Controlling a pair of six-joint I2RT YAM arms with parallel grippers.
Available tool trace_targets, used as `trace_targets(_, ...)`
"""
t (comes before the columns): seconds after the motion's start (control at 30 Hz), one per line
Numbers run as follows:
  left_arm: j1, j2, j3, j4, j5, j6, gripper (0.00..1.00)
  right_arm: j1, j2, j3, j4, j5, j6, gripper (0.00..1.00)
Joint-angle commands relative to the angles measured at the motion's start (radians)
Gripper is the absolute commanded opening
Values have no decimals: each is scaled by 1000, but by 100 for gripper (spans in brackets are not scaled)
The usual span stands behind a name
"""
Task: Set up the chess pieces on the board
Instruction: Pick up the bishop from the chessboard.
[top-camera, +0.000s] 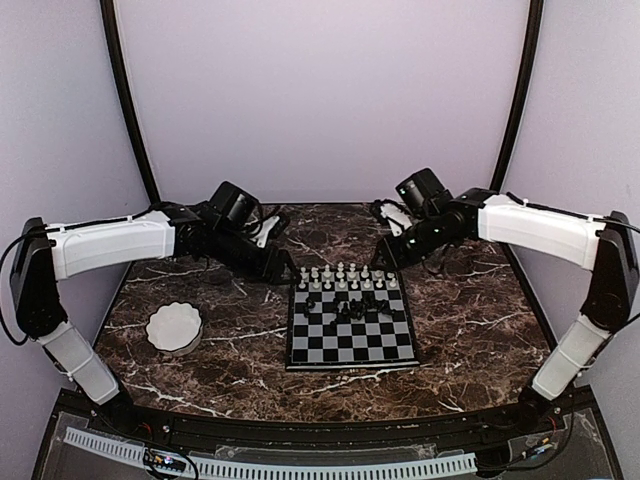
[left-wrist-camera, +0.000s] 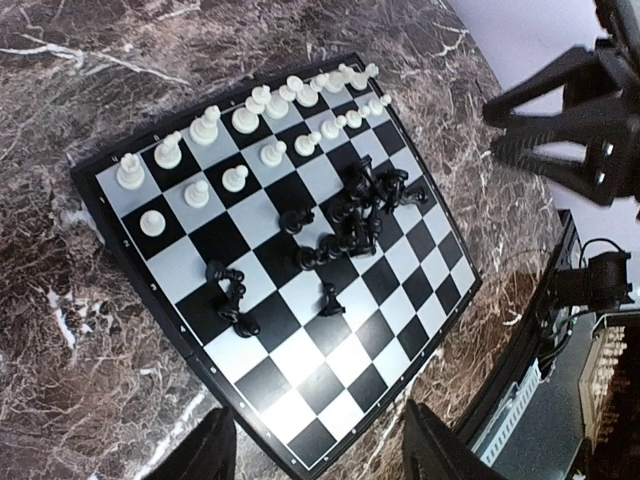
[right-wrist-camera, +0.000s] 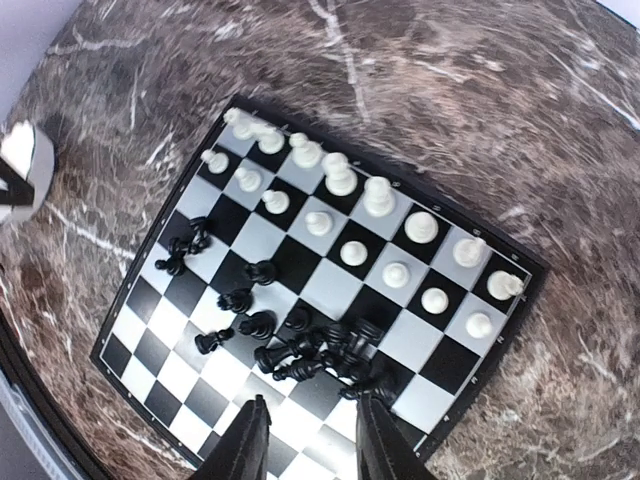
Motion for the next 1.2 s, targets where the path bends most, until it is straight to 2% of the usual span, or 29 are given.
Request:
trace_targets(0.0, -5, -2, 29, -12, -111, -76, 61, 100, 138, 128, -108, 62, -94, 30)
trace_targets(0.17, -4, -25, -16, 23, -146, -150, 63, 188, 283, 259, -172, 108, -122, 31)
trace_targets(0.4, -3, -89, -93, 71, -171, -193, 63, 230, 436, 415, -279, 140, -112, 34)
trace_targets(0.9, -4, -143, -140, 69, -186, -209, 63, 230, 494, 422, -283, 189, -71, 29)
trace_targets(1.17, -3, -171, -181, 88, -171, -243, 58, 229, 506, 407, -260, 202, -34, 19)
